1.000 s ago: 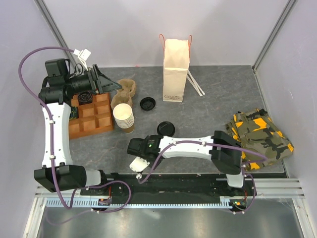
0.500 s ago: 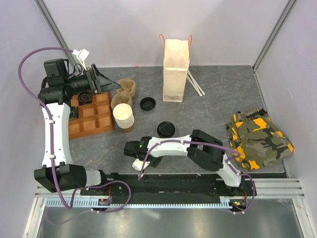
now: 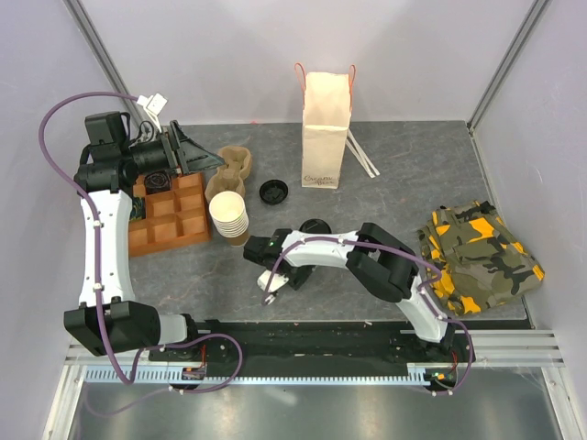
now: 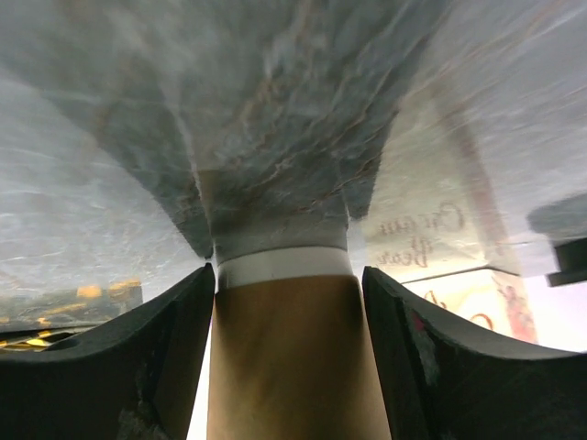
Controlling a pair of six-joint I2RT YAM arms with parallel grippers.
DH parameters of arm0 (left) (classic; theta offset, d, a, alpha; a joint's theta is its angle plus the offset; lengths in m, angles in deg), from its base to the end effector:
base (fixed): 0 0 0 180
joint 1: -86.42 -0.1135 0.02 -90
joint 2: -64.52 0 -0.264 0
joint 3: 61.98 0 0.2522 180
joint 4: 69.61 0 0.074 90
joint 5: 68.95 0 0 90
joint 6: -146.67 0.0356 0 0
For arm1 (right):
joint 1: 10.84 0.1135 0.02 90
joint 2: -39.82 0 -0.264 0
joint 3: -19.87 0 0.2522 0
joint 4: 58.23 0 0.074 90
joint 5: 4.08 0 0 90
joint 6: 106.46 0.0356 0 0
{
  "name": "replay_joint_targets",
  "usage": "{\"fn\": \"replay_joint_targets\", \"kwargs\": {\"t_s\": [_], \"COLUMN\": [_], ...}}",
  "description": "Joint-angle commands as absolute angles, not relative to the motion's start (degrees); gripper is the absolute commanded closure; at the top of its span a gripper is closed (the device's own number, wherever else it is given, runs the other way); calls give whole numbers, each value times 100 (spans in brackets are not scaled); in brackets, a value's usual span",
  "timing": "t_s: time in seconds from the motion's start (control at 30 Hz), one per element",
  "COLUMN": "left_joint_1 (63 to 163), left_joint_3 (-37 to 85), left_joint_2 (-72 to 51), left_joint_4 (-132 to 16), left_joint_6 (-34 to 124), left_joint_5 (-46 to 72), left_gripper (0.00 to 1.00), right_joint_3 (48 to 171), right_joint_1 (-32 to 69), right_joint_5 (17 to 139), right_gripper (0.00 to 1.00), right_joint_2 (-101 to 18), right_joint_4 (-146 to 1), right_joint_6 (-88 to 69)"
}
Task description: Pack the takeout coffee
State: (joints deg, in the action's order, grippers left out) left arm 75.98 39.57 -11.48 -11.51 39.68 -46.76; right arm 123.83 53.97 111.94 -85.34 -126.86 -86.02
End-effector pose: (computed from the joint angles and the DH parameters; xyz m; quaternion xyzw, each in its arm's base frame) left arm 0.2591 0.0142 0.4314 0.0879 0.7706 -0.5112 0.3703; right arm 0.1876 0.3621 0.1321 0.8980 -0.3781 0.2250 0.0079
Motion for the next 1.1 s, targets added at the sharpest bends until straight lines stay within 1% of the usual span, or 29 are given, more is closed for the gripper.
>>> {"fn": "replay_joint_targets", "kwargs": {"t_s": [0.0, 0.27, 0.77, 1.07], "left_joint_1": [7569, 7569, 7569, 7569], "left_joint_3": [3993, 3906, 3817, 3791], "left_joint_2": [-1054, -1054, -1106, -1185], "left_joint_4": [-1366, -1375, -1375, -1375], "left_joint_6": [3795, 3804, 3875, 3866], "left_joint_5": [-4882, -4882, -4891, -4865], "left_gripper": [22, 22, 21, 21], "right_joint_3": [12390, 12153, 11599, 11800], "right_joint_1": [5130, 4384, 2968, 2142], "right_joint_5": [11413, 11553, 11966, 12168], "right_gripper": [27, 27, 27, 27], "right_joint_2": [-8577, -8533, -8419, -8744], "right_joint_4": [-12745, -12648, -11920, -11752], "right_joint_6": [-8694, -8835, -9503, -9688]}}
